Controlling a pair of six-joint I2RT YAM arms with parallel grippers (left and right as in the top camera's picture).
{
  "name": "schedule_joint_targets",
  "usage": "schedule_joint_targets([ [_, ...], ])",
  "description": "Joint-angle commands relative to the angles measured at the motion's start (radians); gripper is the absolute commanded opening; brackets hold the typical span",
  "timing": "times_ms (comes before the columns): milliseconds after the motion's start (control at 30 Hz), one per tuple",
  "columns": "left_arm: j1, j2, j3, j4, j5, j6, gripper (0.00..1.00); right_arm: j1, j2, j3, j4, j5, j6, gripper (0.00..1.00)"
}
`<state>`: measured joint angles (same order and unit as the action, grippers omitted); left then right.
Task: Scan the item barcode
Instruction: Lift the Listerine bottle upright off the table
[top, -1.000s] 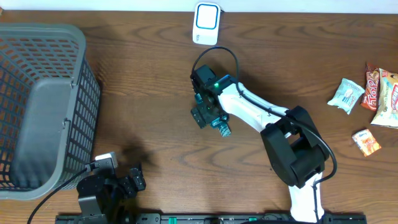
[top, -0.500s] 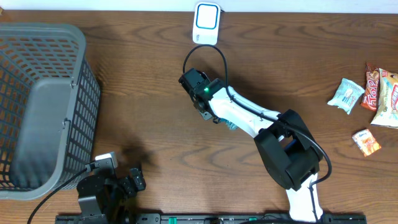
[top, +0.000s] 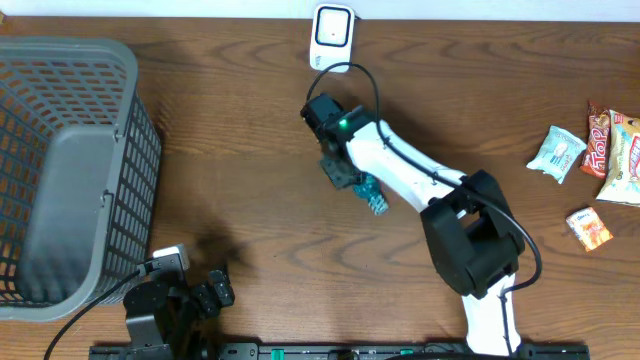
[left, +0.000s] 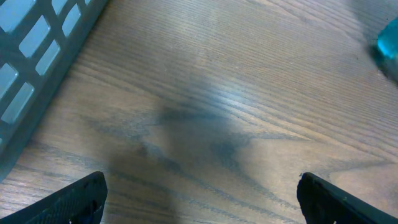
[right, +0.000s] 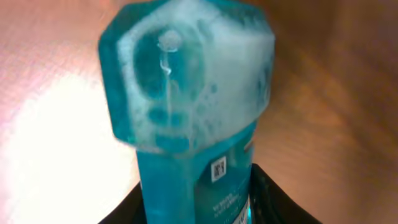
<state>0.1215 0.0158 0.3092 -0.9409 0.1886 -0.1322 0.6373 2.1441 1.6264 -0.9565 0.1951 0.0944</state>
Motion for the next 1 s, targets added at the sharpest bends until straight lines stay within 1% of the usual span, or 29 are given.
schedule_joint_targets([
  [0, 0.001, -0.004, -0.008, -0.031, 0.002, -0.004, 0.98, -0.059, 0.077, 0.034, -0.086, -0.276, -0.052, 0.13],
  [167, 0.001, -0.004, -0.008, -0.031, 0.003, -0.004, 0.98, -0.116, 0.077, 0.049, -0.092, -0.277, -0.051, 0.19],
  [300, 0.001, -0.004, -0.008, -0.031, 0.003, -0.004, 0.98, -0.147, 0.077, 0.049, -0.092, -0.277, -0.051, 0.27],
  [533, 0.001, -0.004, -0.008, -0.031, 0.003, -0.004, 0.98, -0.144, 0.077, 0.078, -0.101, -0.277, -0.051, 0.38],
  [667, 0.001, -0.004, -0.008, -0.031, 0.002, -0.004, 0.98, -0.143, 0.076, 0.144, -0.134, -0.277, -0.050, 0.39],
  [700, 0.001, -0.004, -0.008, -0.031, 0.003, -0.004, 0.98, -0.143, 0.076, 0.165, -0.146, -0.277, -0.042, 0.35],
  [767, 0.001, -0.004, -0.008, -0.031, 0.003, -0.004, 0.98, -0.143, 0.076, 0.183, -0.162, -0.276, -0.040, 0.30],
  [967, 0.001, -0.004, -0.008, -0.031, 0.003, -0.004, 0.98, -0.140, 0.076, 0.190, -0.173, -0.277, -0.040, 0.28],
])
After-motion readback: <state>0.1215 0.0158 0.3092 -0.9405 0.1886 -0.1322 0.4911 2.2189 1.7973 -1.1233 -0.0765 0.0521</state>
